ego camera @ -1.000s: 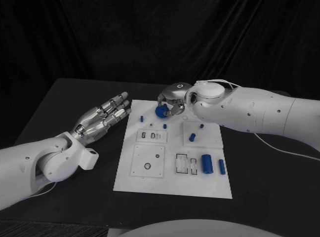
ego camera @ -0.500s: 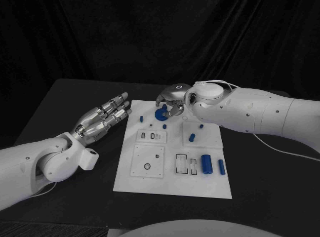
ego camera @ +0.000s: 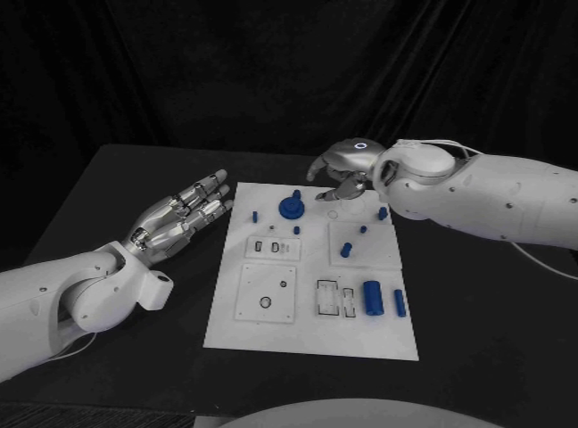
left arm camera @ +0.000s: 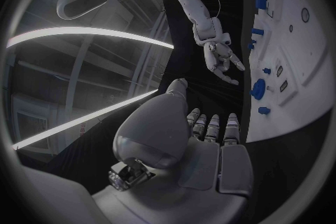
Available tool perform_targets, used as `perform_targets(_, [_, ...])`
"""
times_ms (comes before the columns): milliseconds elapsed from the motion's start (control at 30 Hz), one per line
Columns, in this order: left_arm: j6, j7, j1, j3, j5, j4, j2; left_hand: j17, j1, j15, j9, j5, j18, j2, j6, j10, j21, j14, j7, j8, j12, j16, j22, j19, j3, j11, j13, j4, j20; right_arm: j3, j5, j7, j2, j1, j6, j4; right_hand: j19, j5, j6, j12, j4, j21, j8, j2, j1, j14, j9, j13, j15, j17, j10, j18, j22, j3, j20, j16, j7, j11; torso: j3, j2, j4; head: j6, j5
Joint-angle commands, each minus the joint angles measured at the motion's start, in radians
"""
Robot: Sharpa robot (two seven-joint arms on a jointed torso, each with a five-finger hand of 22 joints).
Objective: Assemble the parts on the task board
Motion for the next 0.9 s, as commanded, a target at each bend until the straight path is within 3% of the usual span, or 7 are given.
perform_targets(33, [0.008, 0.007, 0.002, 0.001, 0.000, 0.004, -0.002, -0.001, 0.005, 0.007, 0.001, 0.005, -0.006, 0.006, -0.002, 0.000, -0.006, 0.001, 0.005, 0.004, -0.003, -0.004, -0.001, -0.003, 0.001, 0.008, -0.001, -0.007, 0.006, 0.000, -0.002, -0.025, -0.066, 0.013, -0.057, 0.057, 0.056, -0.009, 0.014, 0.004, 0.004, 0.010, 0.010, 0.000, -0.009, 0.105, 0.000, 0.263, -0.006, 0.263, 0.105, -0.002, 0.222, -0.009, -0.002, 0.003, 0.001, -0.007, 0.0000, 0.000, -0.0010, -0.004, -0.006])
perform_targets(100, [0.008, 0.006, 0.002, 0.001, 0.000, 0.003, -0.002, -0.001, 0.005, 0.007, 0.001, 0.005, -0.006, 0.006, -0.002, 0.000, -0.006, 0.001, 0.005, 0.004, -0.003, -0.004, -0.001, -0.003, 0.001, 0.008, -0.001, -0.007, 0.006, 0.000, -0.002, -0.035, -0.115, 0.018, -0.047, 0.087, 0.066, 0.034, 0.029, 0.004, 0.009, 0.024, 0.013, 0.001, -0.004, 0.105, 0.000, 0.263, -0.007, 0.263, 0.105, -0.007, 0.231, -0.016, -0.004, 0.003, 0.000, -0.008, -0.0002, -0.001, -0.0023, -0.008, -0.007])
perform_targets(200, [0.009, 0.006, 0.001, 0.001, 0.000, 0.001, 0.000, -0.001, 0.005, 0.007, 0.001, 0.005, -0.006, 0.006, -0.002, 0.000, -0.006, 0.001, 0.005, 0.004, -0.003, -0.004, -0.001, -0.003, 0.001, 0.008, -0.001, -0.007, 0.006, 0.000, -0.002, -0.052, -0.160, 0.020, -0.031, 0.109, 0.067, 0.032, 0.027, 0.004, 0.014, 0.025, 0.011, 0.000, -0.006, 0.105, -0.001, 0.263, -0.007, 0.263, 0.105, -0.007, 0.232, -0.020, -0.004, 0.003, -0.002, -0.009, -0.0007, -0.002, -0.0042, -0.013, -0.009])
perform_targets(433, [0.016, 0.005, 0.001, 0.001, 0.000, -0.005, 0.007, -0.001, 0.005, 0.008, 0.001, 0.006, -0.007, 0.005, -0.002, 0.000, -0.006, 0.001, 0.006, 0.004, -0.003, -0.004, -0.001, -0.003, 0.002, 0.009, -0.001, -0.009, 0.007, -0.001, -0.002, -0.085, -0.226, -0.003, -0.024, 0.119, 0.065, -0.032, 0.001, 0.004, 0.038, 0.022, -0.010, -0.006, 0.000, 0.105, -0.014, 0.263, -0.010, 0.263, 0.105, -0.006, 0.231, -0.045, -0.006, 0.003, -0.005, -0.012, -0.0024, -0.004, -0.0078, -0.012, -0.012])
perform_targets(633, [0.020, 0.003, 0.000, 0.001, 0.000, -0.007, 0.009, -0.001, 0.005, 0.009, 0.001, 0.007, -0.007, 0.006, -0.003, 0.000, -0.006, 0.001, 0.007, 0.004, -0.003, -0.004, -0.001, -0.003, 0.003, 0.009, -0.001, -0.010, 0.007, -0.001, -0.002, -0.095, -0.245, -0.028, -0.025, 0.102, 0.065, -0.048, -0.007, 0.004, 0.047, 0.021, -0.016, -0.007, 0.004, 0.105, -0.019, 0.263, -0.012, 0.263, 0.105, -0.006, 0.231, -0.052, -0.007, 0.003, -0.006, -0.013, -0.0043, -0.006, -0.0101, -0.016, -0.009])
perform_targets(767, [0.023, 0.002, 0.000, 0.001, 0.000, -0.009, 0.011, -0.001, 0.006, 0.009, 0.001, 0.007, -0.007, 0.006, -0.002, 0.000, -0.006, 0.001, 0.007, 0.004, -0.003, -0.004, -0.001, -0.003, 0.003, 0.009, -0.001, -0.011, 0.007, -0.001, -0.002, -0.095, -0.247, -0.045, -0.024, 0.084, 0.066, -0.072, -0.007, 0.004, 0.059, 0.023, -0.019, -0.010, 0.006, 0.105, -0.023, 0.263, -0.012, 0.263, 0.105, -0.007, 0.233, -0.060, -0.008, 0.003, -0.005, -0.012, -0.0028, -0.005, -0.0124, -0.019, -0.006])
perform_targets(900, [0.024, 0.003, -0.001, 0.001, 0.000, -0.010, 0.012, -0.001, 0.006, 0.009, 0.001, 0.007, -0.007, 0.006, -0.002, 0.000, -0.006, 0.001, 0.007, 0.004, -0.003, -0.004, -0.001, -0.003, 0.003, 0.009, -0.001, -0.011, 0.007, -0.001, -0.002, -0.093, -0.247, -0.057, -0.025, 0.071, 0.067, -0.099, 0.000, 0.004, 0.077, 0.023, -0.018, -0.015, 0.010, 0.105, -0.027, 0.263, -0.012, 0.263, 0.105, -0.007, 0.233, -0.071, -0.009, 0.003, -0.004, -0.012, -0.0007, -0.006, -0.0106, -0.021, -0.005])
